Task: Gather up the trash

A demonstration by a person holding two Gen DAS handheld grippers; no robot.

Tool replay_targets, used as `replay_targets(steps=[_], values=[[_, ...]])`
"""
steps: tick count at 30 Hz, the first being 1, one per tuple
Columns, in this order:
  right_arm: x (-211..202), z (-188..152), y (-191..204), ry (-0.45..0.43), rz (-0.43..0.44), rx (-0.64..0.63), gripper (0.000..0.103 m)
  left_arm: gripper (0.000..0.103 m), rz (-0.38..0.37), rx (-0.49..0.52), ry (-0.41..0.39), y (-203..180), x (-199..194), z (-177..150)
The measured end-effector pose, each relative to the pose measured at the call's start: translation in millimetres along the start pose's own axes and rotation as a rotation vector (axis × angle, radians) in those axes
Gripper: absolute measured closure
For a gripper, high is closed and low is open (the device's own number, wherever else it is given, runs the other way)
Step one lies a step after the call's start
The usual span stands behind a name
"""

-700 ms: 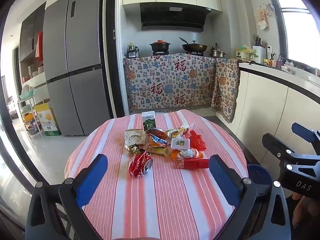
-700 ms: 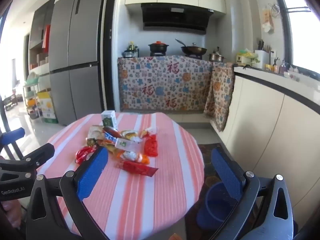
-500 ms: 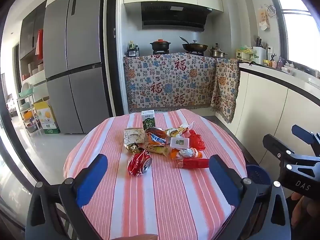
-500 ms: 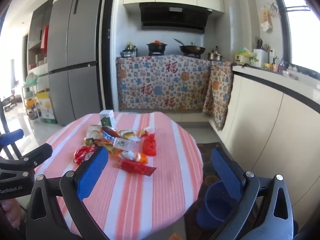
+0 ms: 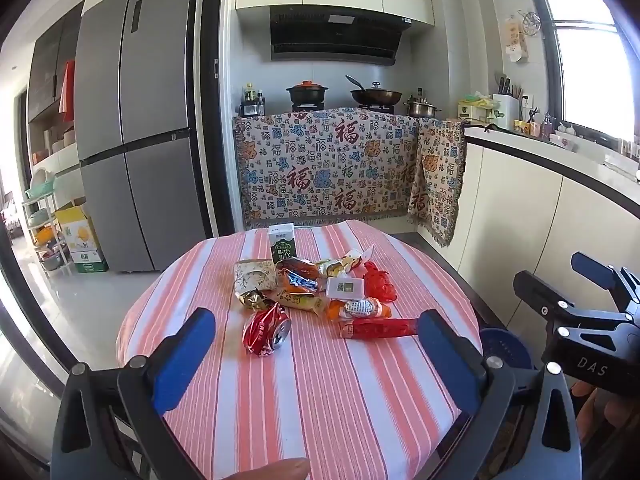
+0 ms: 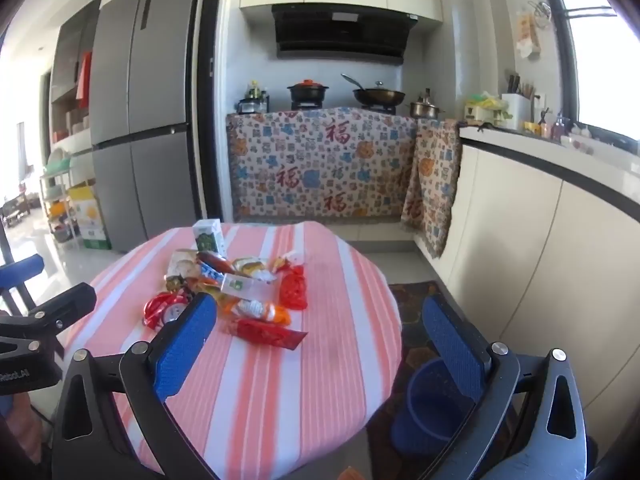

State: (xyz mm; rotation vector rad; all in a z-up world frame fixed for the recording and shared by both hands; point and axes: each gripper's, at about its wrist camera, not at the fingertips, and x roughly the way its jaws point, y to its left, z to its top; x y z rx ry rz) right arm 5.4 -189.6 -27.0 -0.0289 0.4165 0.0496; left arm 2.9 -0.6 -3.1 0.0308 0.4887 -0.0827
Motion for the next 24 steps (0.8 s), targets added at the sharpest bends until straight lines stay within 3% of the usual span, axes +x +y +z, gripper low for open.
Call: replay_targets(steps=[24], values=[[-0.7,-1.5,-2.6,0.007,-0.014,0.006,0.0,0.0,0.009,-0.046,0.015,10.8,0.6,-3.7]])
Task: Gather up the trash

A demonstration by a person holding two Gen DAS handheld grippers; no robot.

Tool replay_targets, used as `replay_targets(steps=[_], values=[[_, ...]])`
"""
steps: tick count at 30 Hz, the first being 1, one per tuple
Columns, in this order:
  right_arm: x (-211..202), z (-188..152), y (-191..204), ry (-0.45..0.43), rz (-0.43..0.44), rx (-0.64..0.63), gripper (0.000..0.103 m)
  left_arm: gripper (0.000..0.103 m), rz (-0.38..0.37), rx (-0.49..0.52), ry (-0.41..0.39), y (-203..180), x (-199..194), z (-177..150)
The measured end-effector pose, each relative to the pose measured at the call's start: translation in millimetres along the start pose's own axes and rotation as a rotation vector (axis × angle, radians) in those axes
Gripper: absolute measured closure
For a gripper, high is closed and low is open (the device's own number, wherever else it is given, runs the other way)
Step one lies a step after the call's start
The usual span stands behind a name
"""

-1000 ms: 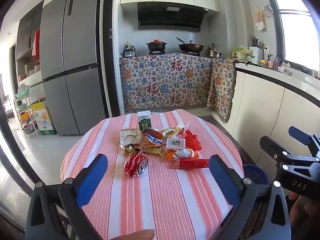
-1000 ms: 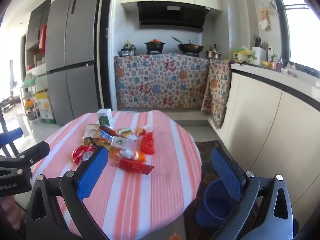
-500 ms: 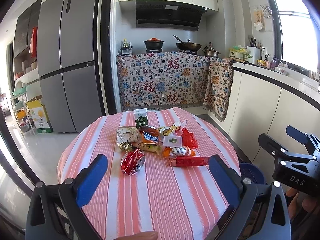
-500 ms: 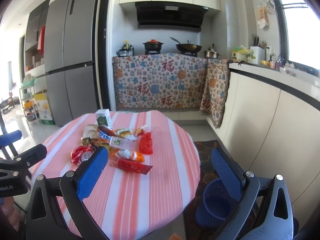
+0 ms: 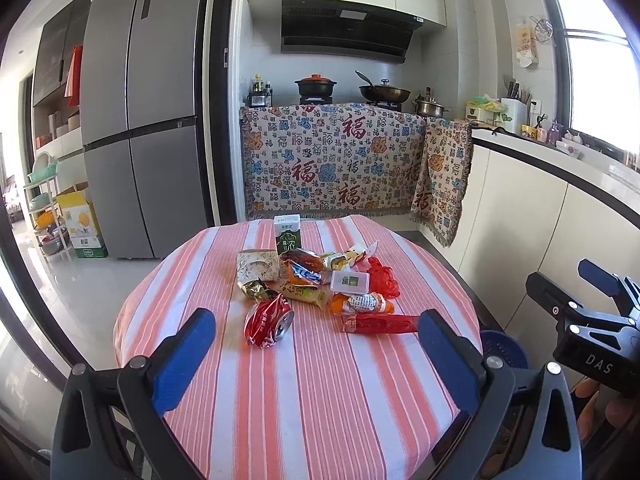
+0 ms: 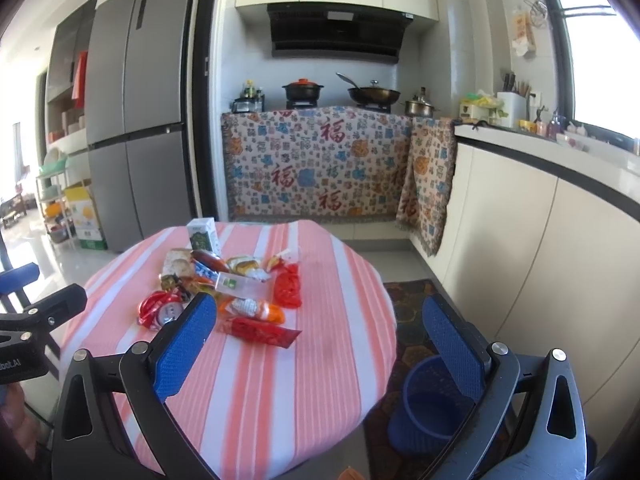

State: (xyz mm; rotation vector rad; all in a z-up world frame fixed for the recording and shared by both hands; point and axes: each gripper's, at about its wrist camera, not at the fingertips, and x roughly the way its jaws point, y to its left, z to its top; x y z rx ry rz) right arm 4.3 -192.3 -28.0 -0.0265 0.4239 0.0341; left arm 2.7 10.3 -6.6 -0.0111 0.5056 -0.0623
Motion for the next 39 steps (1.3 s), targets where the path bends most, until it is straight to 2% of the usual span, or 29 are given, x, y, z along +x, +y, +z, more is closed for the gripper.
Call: replay_targets(steps=[39], values=[[2.4,-3.9,5.2,0.006,0.029,-0.013,0.0,0.0,0.035,0.009,0.021,1.9,3.8,-0.1]])
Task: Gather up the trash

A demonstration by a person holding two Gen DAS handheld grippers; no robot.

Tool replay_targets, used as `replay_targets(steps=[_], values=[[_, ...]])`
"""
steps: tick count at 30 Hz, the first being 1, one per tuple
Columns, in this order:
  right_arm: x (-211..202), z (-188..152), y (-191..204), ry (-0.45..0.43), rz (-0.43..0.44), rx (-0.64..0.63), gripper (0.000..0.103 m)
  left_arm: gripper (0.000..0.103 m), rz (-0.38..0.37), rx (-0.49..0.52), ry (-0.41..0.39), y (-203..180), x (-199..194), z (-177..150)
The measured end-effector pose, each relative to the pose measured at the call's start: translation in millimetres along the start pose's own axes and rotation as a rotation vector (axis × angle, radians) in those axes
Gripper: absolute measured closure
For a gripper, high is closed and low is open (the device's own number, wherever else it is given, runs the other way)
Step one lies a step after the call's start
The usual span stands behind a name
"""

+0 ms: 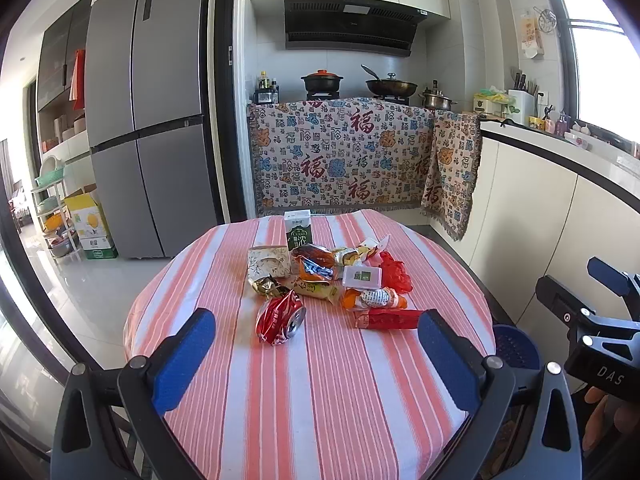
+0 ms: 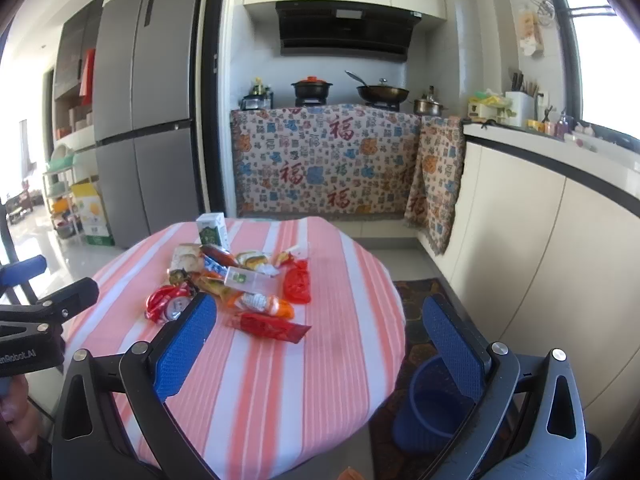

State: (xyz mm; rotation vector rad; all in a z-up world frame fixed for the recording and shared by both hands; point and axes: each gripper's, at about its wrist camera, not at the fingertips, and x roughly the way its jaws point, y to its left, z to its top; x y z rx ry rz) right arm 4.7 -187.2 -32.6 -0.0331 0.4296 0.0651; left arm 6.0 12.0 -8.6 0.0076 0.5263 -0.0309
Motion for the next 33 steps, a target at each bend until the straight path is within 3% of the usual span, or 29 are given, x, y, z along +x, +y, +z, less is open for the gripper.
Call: replay_targets(steps=[22,33], values=[[7.3,-8.9,4.9,0.017,0.007,-0.018,0.0,0.0,0.005,-0.016,0.019,16.3,5.2,-6.5],[44.7,-40.8,8.2,0.112,0.082,-0.001,0.0,0.0,-0.044,-0.047,0.152,52.0,80.8,-57.5]])
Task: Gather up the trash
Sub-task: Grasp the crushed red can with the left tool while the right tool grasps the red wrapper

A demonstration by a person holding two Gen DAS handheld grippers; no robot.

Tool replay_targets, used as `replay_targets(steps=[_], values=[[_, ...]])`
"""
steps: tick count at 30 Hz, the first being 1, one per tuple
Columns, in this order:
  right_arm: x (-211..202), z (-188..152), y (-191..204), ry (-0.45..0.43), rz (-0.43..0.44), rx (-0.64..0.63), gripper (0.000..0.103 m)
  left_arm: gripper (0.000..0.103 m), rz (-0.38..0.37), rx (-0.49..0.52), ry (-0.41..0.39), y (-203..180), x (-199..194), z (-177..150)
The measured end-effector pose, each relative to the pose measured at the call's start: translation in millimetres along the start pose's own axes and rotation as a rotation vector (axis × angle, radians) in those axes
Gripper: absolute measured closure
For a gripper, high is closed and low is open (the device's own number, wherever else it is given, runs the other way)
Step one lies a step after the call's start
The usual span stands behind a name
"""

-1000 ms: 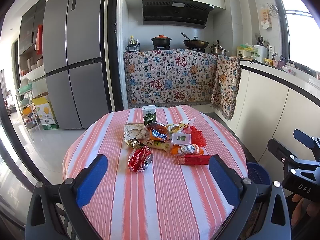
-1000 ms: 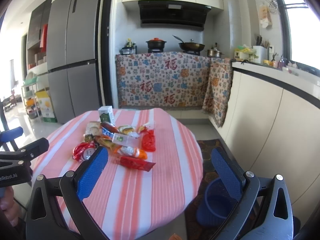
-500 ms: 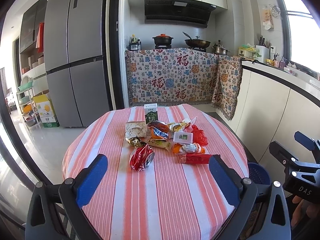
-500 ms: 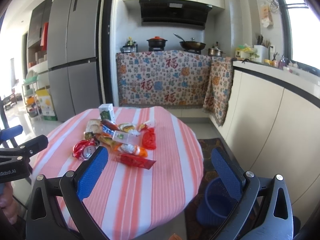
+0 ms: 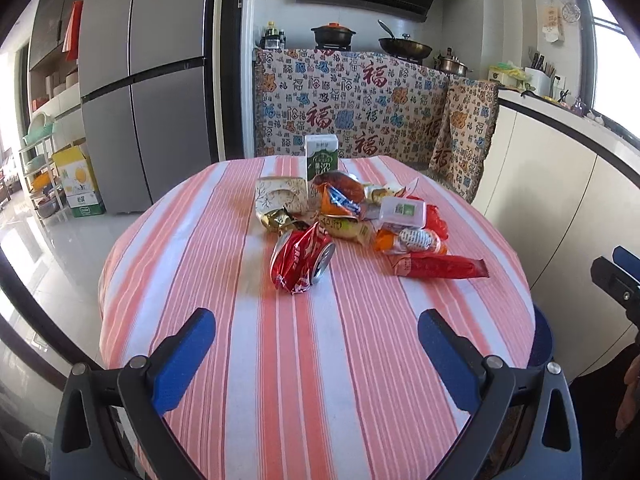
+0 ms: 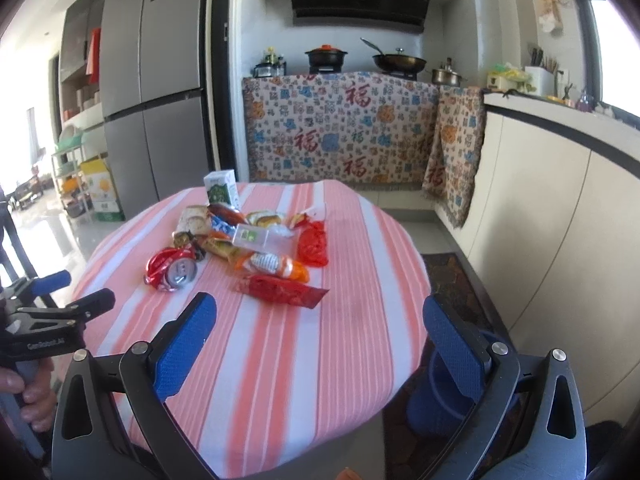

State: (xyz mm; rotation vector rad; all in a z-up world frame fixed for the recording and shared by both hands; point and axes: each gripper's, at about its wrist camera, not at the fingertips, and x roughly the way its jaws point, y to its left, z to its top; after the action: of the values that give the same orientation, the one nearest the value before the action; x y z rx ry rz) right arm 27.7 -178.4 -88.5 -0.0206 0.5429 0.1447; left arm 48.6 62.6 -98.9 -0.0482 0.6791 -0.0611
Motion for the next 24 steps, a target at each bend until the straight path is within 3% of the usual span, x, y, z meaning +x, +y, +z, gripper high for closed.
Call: replay_targets(steps=[9,14,24], values=[[66.8,-36.5,14.1,0.164,0.093,-0.011,0.0,0.0,-0.012,0.021,0.107,23.5,76.6,4.1],[102.1,-49.8,19.2,0.249,0.098,-0.028,0.0,0.0,-0.028,-0.007,0.163,29.7,106.9,8.9],[138.9,-62.4,25.3,0.357,0.103,-0.077,0.0,0.0,0.037,-0.007,0.276,33.6,142.2,8.7]])
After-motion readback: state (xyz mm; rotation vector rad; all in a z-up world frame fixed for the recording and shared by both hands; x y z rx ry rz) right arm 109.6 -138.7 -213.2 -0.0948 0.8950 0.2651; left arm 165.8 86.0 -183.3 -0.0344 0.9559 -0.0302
